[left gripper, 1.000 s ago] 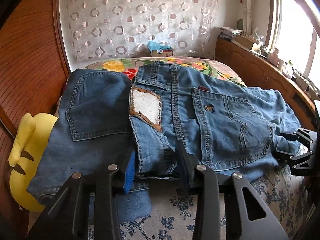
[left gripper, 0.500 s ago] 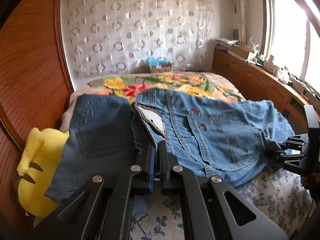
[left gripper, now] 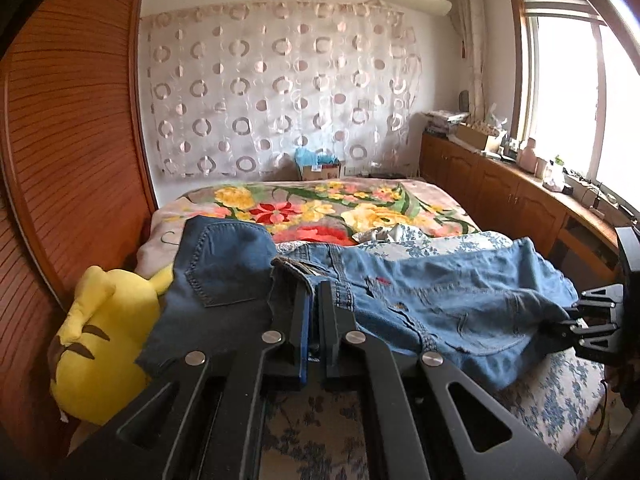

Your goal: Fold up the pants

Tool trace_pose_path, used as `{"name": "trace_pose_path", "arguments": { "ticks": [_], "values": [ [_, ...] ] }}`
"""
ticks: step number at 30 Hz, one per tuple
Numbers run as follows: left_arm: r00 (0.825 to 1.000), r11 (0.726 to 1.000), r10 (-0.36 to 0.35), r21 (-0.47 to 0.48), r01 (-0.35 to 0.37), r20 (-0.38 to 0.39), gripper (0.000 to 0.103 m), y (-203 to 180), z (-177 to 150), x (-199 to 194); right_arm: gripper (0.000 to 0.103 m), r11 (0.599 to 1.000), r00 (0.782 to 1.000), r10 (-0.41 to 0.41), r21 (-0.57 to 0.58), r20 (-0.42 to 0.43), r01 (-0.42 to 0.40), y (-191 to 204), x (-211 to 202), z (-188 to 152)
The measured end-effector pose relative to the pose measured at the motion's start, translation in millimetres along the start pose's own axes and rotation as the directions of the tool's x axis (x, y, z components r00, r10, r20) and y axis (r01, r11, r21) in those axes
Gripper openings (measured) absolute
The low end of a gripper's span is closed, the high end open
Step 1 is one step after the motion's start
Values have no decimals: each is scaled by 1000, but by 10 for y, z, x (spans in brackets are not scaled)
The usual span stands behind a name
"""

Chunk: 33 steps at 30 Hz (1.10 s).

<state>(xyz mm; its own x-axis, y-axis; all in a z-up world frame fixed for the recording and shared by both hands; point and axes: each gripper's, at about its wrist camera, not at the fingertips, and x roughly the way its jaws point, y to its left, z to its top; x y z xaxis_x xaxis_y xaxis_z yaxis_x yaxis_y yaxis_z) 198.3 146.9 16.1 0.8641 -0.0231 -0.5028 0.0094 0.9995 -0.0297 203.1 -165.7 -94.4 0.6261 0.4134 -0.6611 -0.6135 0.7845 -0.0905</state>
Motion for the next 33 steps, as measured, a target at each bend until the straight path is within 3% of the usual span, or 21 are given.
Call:
{"name": "trace_pose_path", "arguments": {
  "ticks": [10, 16, 20, 24, 27, 33],
  "values": [
    [999, 1000, 6, -30, -5, 41, 4, 211, -357, -724, 17, 999, 998, 46, 0, 31, -46, 611, -378, -415],
    [1000, 998, 20, -67, -19, 22, 4, 347, -716, -1056, 17, 997, 995, 79, 13, 60, -80, 890, -583, -649],
    [999, 994, 1, -108, -5, -44, 4, 380, -1032, -1075, 18, 996, 995, 87, 33, 40, -88, 993, -482, -786],
    [994, 996, 17, -90, -27, -111, 4, 312, -1299, -986, 22, 989, 993, 116, 93, 31, -119, 973, -323, -824],
    [989, 996, 31, -83, -44, -147, 4, 274, -1380, -925, 30, 983, 990, 138, 115, 30, -140, 865, -320, -862],
    [987, 996, 41, -73, -53, -156, 6, 270, -1436, -919, 35, 984, 989, 135, 112, 65, -142, 739, -605, -911]
  ]
}}
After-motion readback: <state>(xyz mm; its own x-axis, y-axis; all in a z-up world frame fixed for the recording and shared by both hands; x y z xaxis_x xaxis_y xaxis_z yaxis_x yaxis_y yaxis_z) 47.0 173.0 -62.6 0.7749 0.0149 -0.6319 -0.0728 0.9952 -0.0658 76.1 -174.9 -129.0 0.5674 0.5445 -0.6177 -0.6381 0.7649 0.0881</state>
